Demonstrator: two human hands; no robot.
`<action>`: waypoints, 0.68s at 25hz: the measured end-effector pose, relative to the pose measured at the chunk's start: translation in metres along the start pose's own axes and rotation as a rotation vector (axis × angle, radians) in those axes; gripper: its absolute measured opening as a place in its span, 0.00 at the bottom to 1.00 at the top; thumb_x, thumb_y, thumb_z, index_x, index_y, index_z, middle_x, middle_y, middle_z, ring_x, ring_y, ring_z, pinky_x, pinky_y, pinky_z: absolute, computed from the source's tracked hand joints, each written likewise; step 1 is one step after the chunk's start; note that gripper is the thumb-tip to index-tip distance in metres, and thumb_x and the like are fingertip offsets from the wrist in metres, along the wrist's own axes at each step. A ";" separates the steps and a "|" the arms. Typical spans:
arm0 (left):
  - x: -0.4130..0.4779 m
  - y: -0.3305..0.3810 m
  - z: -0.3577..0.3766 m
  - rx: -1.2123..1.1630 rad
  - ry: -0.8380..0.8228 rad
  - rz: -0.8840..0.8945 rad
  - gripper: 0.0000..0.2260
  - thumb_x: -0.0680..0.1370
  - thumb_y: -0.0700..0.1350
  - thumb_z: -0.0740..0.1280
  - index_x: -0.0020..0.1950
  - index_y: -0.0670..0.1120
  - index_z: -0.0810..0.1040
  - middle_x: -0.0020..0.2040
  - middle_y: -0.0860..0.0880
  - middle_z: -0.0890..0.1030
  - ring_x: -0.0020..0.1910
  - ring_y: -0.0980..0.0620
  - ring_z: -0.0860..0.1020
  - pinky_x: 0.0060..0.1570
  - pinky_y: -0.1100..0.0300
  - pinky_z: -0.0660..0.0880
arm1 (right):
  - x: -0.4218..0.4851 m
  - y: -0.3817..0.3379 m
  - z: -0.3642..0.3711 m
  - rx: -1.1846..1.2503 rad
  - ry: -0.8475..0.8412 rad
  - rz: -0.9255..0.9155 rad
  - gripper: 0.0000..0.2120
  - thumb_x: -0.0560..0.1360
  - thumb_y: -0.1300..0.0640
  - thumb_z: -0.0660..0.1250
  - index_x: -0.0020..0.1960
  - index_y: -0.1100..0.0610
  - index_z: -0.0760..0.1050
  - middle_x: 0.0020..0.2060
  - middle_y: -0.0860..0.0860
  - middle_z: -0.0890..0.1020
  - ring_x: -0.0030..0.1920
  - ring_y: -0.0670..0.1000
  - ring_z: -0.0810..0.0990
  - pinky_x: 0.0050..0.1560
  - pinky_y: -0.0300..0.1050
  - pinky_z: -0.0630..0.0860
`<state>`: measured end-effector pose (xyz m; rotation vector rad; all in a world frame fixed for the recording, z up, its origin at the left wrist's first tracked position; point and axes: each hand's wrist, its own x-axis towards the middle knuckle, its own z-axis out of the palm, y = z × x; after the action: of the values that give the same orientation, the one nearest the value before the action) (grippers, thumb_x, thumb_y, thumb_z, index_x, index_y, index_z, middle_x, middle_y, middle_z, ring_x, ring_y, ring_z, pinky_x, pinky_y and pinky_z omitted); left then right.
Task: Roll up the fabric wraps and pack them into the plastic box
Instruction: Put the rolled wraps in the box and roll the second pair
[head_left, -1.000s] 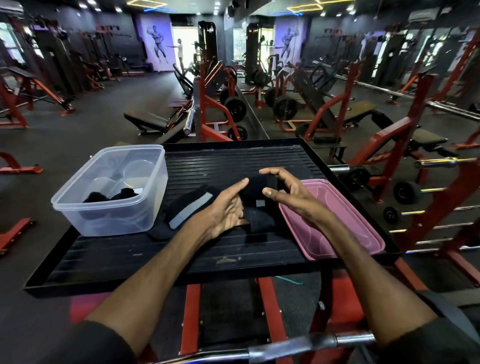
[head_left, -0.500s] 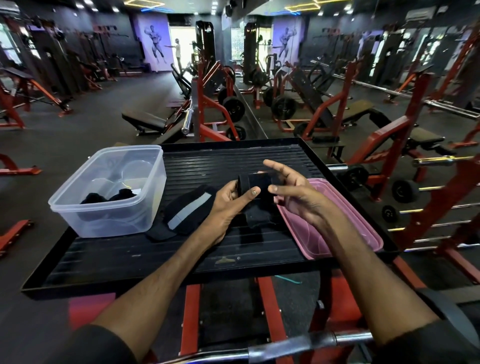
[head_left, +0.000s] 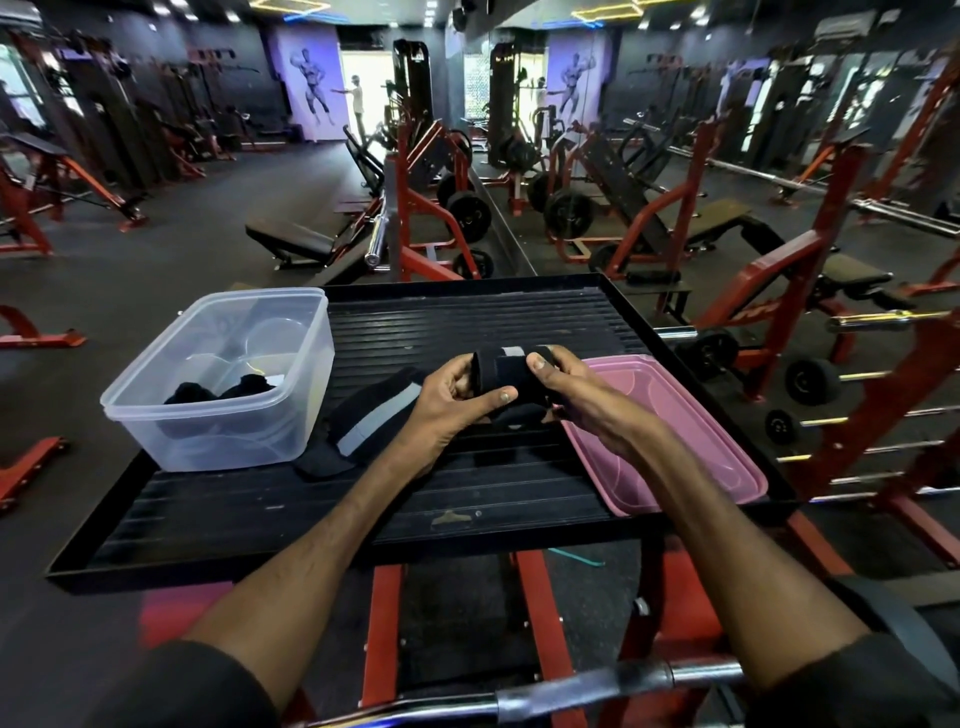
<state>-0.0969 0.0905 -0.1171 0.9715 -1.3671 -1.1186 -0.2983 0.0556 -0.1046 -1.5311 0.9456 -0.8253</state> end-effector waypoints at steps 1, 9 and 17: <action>-0.001 0.001 0.001 -0.010 0.005 -0.023 0.19 0.75 0.39 0.75 0.65 0.48 0.78 0.57 0.47 0.86 0.56 0.49 0.84 0.49 0.56 0.83 | -0.001 0.001 0.002 0.042 0.030 -0.049 0.21 0.79 0.40 0.65 0.67 0.51 0.73 0.56 0.49 0.81 0.55 0.48 0.80 0.50 0.46 0.76; 0.006 0.006 -0.004 -0.207 -0.264 -0.452 0.25 0.76 0.53 0.71 0.72 0.49 0.72 0.65 0.42 0.77 0.61 0.44 0.80 0.62 0.36 0.77 | -0.012 0.003 -0.013 -0.015 0.054 -0.288 0.20 0.75 0.65 0.73 0.65 0.57 0.75 0.56 0.50 0.79 0.56 0.45 0.77 0.56 0.39 0.76; -0.001 0.002 0.026 -0.100 0.006 -0.120 0.23 0.74 0.43 0.76 0.66 0.55 0.75 0.62 0.51 0.82 0.60 0.54 0.80 0.59 0.51 0.78 | -0.010 0.001 -0.013 0.042 0.094 -0.350 0.27 0.62 0.81 0.70 0.52 0.56 0.77 0.60 0.57 0.80 0.61 0.51 0.77 0.52 0.47 0.79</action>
<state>-0.1223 0.0948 -0.1149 0.9937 -1.2491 -1.2604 -0.3141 0.0591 -0.1034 -1.6567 0.7306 -1.1663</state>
